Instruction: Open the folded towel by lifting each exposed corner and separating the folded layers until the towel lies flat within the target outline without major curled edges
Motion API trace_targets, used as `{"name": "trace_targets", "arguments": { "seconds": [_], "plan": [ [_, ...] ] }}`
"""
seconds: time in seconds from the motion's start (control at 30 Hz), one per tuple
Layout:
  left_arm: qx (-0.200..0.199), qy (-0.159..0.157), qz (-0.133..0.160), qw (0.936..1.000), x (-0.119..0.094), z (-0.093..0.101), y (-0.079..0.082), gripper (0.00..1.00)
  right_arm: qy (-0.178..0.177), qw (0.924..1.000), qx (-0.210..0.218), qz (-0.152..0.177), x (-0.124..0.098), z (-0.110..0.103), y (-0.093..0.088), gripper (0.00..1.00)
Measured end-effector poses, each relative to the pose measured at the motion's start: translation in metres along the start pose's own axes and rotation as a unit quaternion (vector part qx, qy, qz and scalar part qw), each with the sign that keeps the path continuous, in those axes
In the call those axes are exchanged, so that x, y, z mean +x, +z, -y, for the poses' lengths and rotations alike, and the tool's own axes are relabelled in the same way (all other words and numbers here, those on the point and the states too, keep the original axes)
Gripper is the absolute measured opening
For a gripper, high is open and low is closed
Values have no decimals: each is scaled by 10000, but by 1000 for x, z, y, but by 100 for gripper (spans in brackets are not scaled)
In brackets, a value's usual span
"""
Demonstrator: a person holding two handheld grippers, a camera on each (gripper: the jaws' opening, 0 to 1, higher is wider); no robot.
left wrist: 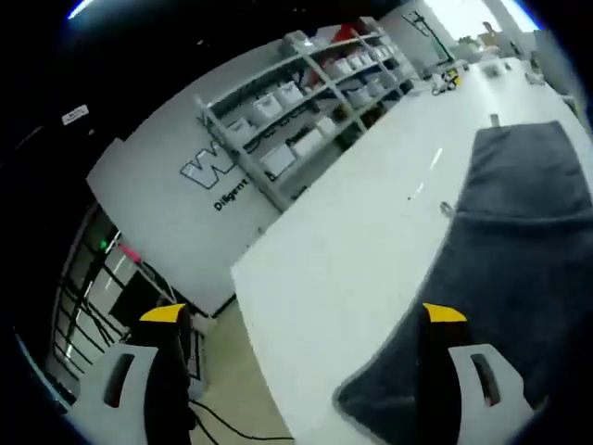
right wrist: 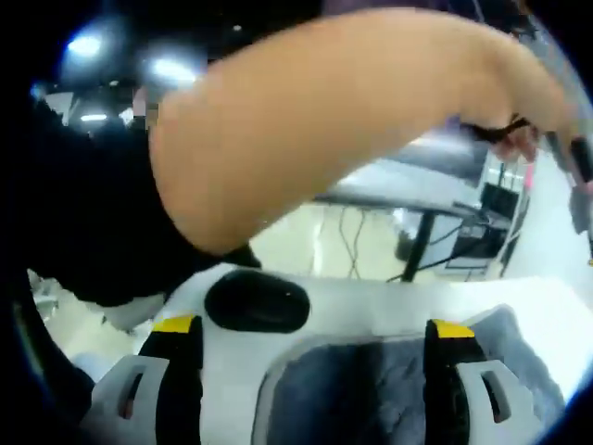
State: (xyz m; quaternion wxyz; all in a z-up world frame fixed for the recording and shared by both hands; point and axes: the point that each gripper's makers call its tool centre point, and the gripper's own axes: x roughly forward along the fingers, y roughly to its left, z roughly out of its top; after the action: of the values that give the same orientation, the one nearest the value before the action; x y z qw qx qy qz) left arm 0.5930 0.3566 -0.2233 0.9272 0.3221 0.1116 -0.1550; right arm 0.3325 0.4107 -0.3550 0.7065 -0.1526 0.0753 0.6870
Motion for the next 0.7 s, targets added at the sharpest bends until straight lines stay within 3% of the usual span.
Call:
{"name": "trace_targets", "arguments": {
  "seconds": [0.1,0.27,0.37,0.53,0.7],
  "plan": [
    [-126,7,81,9999,-4,-6,6,100,-208,9994,3,261,-25,14,19,100],
    [-520,-169,509,9972,-11,3,29,100,-791,9947,-115,642,-84,49,47,100],
    [-751,-200,664,9948,-15,6,35,100,-1160,9910,-37,662,-122,69,54,100],
    [-682,-18,531,9963,-16,11,30,100,-1833,9800,-200,744,-184,96,64,100],
    [-1064,313,813,9905,-25,6,34,100,-2251,9717,-47,710,-245,114,65,100]
  ]
}}
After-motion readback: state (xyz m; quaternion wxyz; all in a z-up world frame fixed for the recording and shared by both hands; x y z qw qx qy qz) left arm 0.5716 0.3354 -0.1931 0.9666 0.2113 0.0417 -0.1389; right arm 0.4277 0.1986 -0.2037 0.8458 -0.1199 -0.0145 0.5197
